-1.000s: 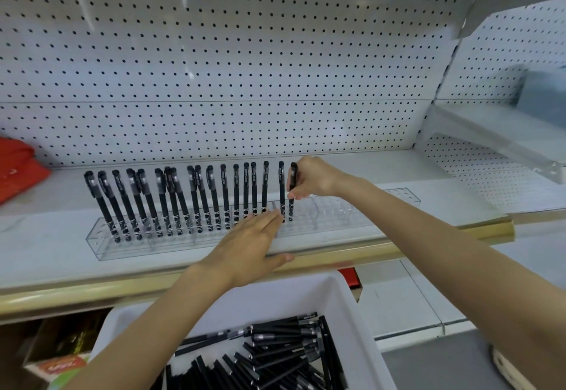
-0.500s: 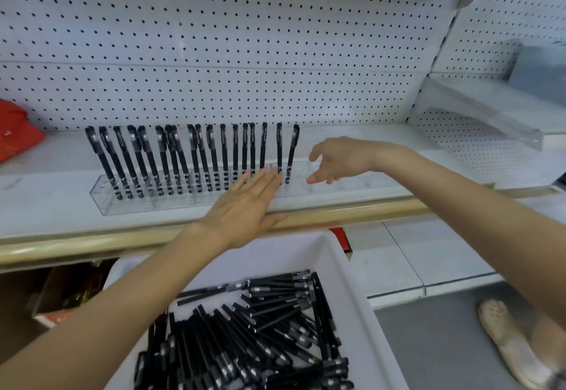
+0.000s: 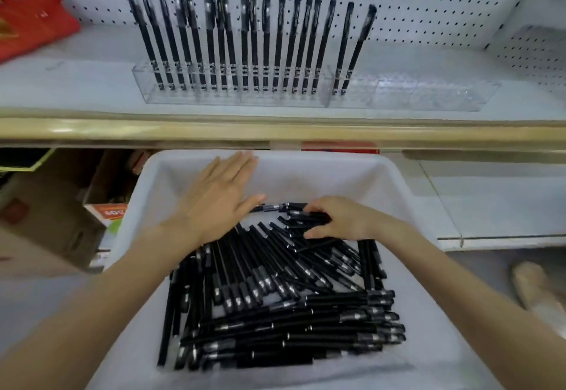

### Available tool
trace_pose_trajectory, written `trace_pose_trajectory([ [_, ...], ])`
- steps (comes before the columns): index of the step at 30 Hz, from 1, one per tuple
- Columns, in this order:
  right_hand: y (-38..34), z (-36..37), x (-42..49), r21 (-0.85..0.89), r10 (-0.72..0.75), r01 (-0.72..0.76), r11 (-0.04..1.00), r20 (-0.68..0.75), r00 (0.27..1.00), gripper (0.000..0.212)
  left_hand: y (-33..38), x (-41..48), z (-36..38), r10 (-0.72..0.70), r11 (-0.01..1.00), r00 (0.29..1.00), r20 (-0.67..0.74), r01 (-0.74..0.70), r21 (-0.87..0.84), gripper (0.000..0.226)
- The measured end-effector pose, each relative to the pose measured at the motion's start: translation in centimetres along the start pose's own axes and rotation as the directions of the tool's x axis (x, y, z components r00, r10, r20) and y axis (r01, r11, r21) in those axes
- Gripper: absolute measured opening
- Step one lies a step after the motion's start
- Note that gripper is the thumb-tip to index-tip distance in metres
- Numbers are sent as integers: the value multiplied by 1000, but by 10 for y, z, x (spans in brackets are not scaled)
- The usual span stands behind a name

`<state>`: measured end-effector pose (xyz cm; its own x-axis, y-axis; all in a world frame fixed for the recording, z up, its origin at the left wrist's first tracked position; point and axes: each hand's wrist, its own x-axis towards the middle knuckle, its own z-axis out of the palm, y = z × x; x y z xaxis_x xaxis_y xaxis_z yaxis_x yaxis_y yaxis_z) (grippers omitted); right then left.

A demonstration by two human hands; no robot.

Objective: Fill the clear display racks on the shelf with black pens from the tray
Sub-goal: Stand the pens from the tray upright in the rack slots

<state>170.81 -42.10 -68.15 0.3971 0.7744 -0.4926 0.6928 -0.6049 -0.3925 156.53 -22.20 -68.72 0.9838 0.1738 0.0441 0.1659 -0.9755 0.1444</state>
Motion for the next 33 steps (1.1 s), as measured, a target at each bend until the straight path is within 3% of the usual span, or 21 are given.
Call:
trace_pose_trajectory([
  [5, 7, 29, 9, 62, -16, 30, 998, -209, 978, 51, 0, 2, 8, -25, 1000, 992, -123, 23, -18, 85],
  [8, 14, 29, 14, 98, 1, 24, 995, -247, 969, 46, -6, 2, 8, -16, 994, 984, -176, -4, -110, 81],
  [14, 13, 45, 22, 31, 6, 3, 999, -297, 955, 39, -8, -6, 19, 0, 998, 975, -223, -15, -67, 74],
  [22, 24, 39, 23, 113, 21, 0, 994, -188, 982, 28, -3, -8, 19, -20, 993, 966, -259, -11, -120, 72],
  [26, 17, 40, 23, 153, -47, 79, 985, -203, 978, 24, -5, -10, 15, -32, 987, 965, -260, -11, -162, 70],
  [28, 4, 36, 17, 393, -68, 154, 906, -225, 972, 25, -4, -10, 15, -27, 986, 966, -257, -17, -167, 70],
  [30, -9, 28, 6, 688, -101, 214, 693, -202, 974, 27, -6, -11, 15, -29, 983, 966, -258, -19, -183, 69],
  [33, -24, 23, -7, 888, -173, 230, 397, -174, 969, 23, -8, -13, 14, -45, 973, 962, -269, -18, -228, 67],
])
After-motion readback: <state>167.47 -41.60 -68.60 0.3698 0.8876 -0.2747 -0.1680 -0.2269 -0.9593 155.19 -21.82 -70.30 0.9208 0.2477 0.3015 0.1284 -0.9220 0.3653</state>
